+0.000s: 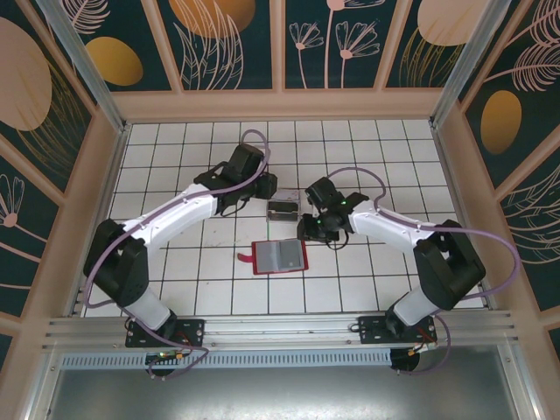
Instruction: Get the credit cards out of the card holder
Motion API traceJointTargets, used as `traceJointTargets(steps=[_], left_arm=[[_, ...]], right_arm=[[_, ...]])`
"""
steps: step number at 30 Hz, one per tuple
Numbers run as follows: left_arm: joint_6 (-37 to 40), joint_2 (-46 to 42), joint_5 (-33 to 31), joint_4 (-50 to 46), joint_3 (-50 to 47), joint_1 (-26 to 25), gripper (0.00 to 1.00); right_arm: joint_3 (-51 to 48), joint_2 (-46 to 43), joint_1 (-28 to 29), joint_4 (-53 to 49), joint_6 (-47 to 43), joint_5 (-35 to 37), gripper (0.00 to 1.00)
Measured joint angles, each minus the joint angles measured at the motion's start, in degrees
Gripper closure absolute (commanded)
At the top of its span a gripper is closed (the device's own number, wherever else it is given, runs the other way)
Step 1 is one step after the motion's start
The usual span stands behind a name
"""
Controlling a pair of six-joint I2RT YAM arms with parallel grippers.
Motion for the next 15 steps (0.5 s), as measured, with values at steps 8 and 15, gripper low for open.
traceJointTargets(steps=[8, 15], left_arm=[[-8.98, 0.33, 2.45, -3.80, -0.70, -2.93, 0.68], [-17.16, 0.63, 11.28, 2.27, -7.85, -8.59, 0.69]], right_arm=[[0.00, 0.61, -0.85, 0.92, 0.02, -0.35, 0.65], [-1.86, -1.05, -6.08, 1.42, -0.46, -0.33, 0.65]])
